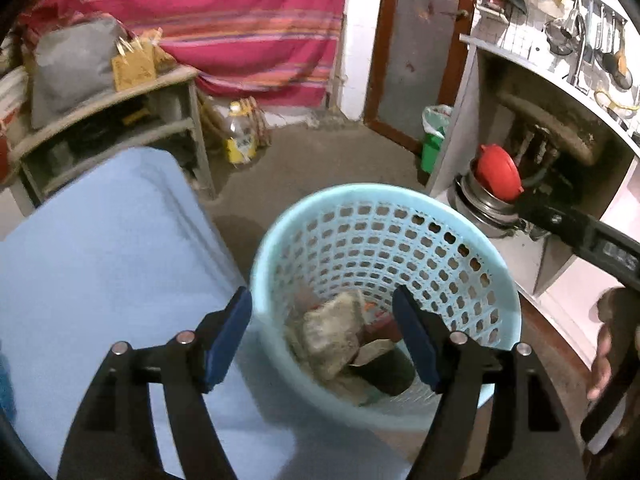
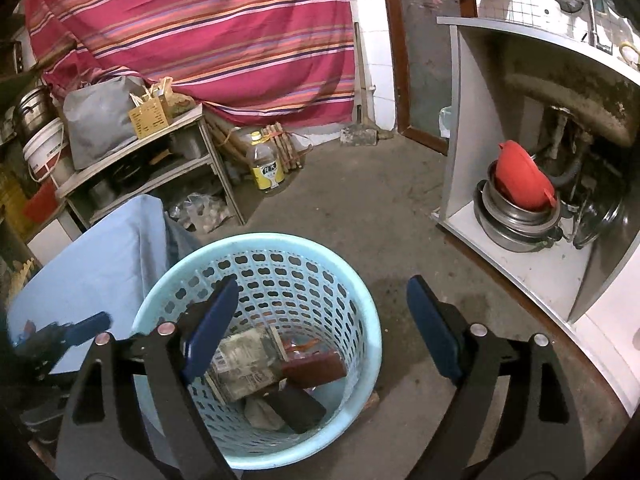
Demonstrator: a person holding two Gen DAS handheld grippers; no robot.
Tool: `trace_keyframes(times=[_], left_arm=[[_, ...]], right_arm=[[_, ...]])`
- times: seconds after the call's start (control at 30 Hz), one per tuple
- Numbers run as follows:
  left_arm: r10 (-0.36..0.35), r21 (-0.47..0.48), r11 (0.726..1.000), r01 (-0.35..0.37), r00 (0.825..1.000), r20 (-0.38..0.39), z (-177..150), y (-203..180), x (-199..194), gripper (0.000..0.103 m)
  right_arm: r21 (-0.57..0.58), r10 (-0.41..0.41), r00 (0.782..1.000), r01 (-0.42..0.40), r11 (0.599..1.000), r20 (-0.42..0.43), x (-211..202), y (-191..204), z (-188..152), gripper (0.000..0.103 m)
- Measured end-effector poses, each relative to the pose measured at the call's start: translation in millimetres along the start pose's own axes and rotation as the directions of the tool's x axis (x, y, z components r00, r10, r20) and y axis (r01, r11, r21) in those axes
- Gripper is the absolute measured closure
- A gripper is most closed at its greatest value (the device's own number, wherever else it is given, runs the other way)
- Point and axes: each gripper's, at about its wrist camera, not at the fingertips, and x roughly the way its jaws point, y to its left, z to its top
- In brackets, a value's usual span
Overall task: Collect trash
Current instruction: 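Move both open grippers back over the table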
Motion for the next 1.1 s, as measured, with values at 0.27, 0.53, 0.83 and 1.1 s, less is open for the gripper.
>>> trace_keyframes(times=[0.27,0.53,0.83,1.1], left_arm=[[0.163,-0.048,0.986,-0.158,0.978,0.129,-28.1,49.1,-84.8,0.012],[0.372,-0.168,0.923,-0.346,0.914,0.163,-92.1,124.2,-166.8,0.01],[0.506,-0.284,0.83,-0.48,0.862,0.021,-200.4,200.6,-217.9,0.01],[0.536,-0.383,0.759,-0.527,0.839,-0.093,-247.8,241.1,-218.8,0.01]], right_arm=[[-0.055,0.039,0.999,-0.037,0.998,0.031,-5.4,46.0,-7.0,0.004],[-0.136,0.166,0.985,-0.157,0.978,0.056,-23.6,124.8,-29.6,0.004],[-0.271,0.094,0.989,-0.061,0.961,0.11,-34.0,202.6,-63.7,0.004],[-0.289,0.082,0.991,-0.05,0.956,0.101,-23.1,231.5,-73.9,0.004]])
